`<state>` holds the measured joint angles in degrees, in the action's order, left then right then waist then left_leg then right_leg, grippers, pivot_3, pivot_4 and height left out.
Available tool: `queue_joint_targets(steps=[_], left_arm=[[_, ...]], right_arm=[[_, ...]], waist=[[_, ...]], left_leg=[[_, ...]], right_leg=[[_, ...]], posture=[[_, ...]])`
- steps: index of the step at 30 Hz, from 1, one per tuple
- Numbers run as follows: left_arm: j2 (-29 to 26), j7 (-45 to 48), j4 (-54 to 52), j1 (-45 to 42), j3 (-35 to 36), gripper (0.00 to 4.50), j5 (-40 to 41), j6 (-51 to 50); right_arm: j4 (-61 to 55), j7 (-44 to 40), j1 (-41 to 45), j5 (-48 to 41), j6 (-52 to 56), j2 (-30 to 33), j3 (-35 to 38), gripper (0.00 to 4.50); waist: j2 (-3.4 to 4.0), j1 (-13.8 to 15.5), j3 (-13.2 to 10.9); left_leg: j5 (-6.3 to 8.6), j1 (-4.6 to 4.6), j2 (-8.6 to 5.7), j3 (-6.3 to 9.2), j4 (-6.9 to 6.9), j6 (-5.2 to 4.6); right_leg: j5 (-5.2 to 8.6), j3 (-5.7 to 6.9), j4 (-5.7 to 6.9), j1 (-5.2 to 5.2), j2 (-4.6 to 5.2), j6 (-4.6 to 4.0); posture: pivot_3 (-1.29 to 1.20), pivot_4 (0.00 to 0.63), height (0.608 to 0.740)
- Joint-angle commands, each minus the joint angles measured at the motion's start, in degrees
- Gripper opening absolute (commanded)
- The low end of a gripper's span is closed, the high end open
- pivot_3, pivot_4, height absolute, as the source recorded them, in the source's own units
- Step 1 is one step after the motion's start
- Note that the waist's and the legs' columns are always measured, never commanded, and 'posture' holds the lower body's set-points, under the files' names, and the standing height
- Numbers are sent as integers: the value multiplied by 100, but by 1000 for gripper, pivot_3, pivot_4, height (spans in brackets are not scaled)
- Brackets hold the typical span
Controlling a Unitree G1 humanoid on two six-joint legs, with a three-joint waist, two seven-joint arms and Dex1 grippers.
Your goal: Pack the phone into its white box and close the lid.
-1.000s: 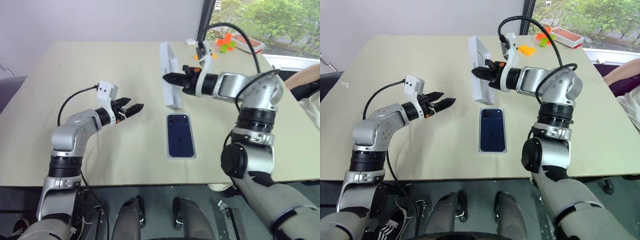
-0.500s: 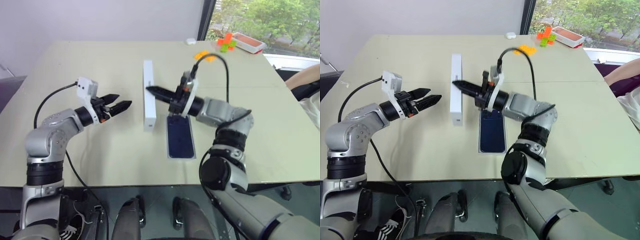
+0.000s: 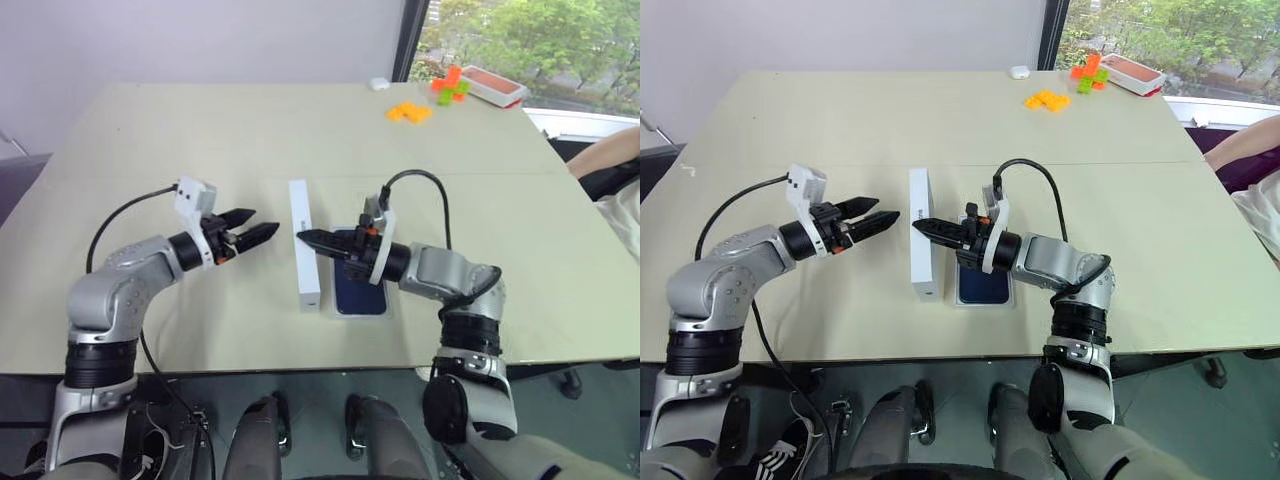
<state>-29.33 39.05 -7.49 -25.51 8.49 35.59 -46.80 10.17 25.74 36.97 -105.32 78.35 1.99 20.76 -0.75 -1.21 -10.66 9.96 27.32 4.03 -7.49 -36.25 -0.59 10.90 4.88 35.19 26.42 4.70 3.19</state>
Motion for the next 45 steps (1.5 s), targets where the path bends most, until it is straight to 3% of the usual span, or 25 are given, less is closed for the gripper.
queue_joint_targets(steps=[1, 3, 8, 18, 21, 26, 32, 36, 39, 45], left_arm=[[63, 64, -131, 86, -74, 3276, 42, 91], [166, 79, -79, 187, -197, 2587, -20, 184], [472, 38, 42, 192, -433, 89, -125, 350], [806, -44, 257, -57, -814, 36, -380, 483], [845, 31, 488, -232, -845, 0, -414, 496], [892, 111, 573, -332, -890, 0, -391, 481], [1015, 111, 513, -394, -917, 0, -358, 457], [1102, 156, 592, -488, -989, 0, -378, 485], [1249, 322, 782, -753, -1234, 0, -451, 509], [1423, 662, 1406, -1128, -1524, 0, -668, 712]], right_arm=[[-334, 157, -165, -621, -534, 198, -399, 0], [-480, 166, -337, -744, -734, 297, -614, 0], [-682, 53, -600, -768, -1020, 419, -916, 0], [-859, -244, -641, -768, -1369, 822, -1301, 0], [-793, -312, -641, -768, -1381, 935, -1371, 911], [-776, -837, -312, -564, -1167, 1660, -1425, 3315], [-352, -2591, 331, 666, -503, 3081, -1446, 3315], [-720, -4423, 511, 2260, -467, 3937, -1962, 3315], [-464, -5305, 643, 3459, -973, 4244, -2365, 3315], [-13, -6508, 840, 4869, -1479, 4379, -2711, 3315]], waist=[[0, 2, 0], [0, 7, 0], [0, 20, 0], [-1, 31, 1], [-1, 32, 1], [0, 39, 0], [-1, 59, 1], [-1, 64, 1], [-2, 65, 0], [-2, 57, 0]], left_leg=[[0, -1, 0, 0, -1, 0], [0, 0, 0, 0, 0, 0], [-4, 2, 0, 0, -3, -7], [-1, 1, 0, 10, -8, -2], [-7, 1, 0, 10, -7, -12], [-9, 2, 0, 9, -12, -15], [-8, 5, -1, 13, -25, -18], [-8, 5, -1, 14, -22, -18], [-8, 6, -2, 13, -26, -19], [-2, 10, -4, 13, -53, -27]], right_leg=[[0, 0, 0, 0, 0, 0], [0, 0, -1, 0, 0, 1], [0, 0, -3, -1, 0, 3], [2, 0, -2, -3, 0, -14], [2, 0, -2, -3, -1, -13], [2, -1, -2, -5, -1, -12], [3, -1, -2, -8, 2, -15], [4, 0, -2, -5, -1, -15], [5, 0, -3, -4, -1, -12], [11, 0, 0, -11, 0, -2]], posture=[[0, 150, 740], [0, 150, 740], [0, 150, 740], [0, 150, 740], [0, 150, 740], [0, 150, 740], [0, 150, 740], [0, 150, 740], [0, 150, 740], [0, 150, 740]])
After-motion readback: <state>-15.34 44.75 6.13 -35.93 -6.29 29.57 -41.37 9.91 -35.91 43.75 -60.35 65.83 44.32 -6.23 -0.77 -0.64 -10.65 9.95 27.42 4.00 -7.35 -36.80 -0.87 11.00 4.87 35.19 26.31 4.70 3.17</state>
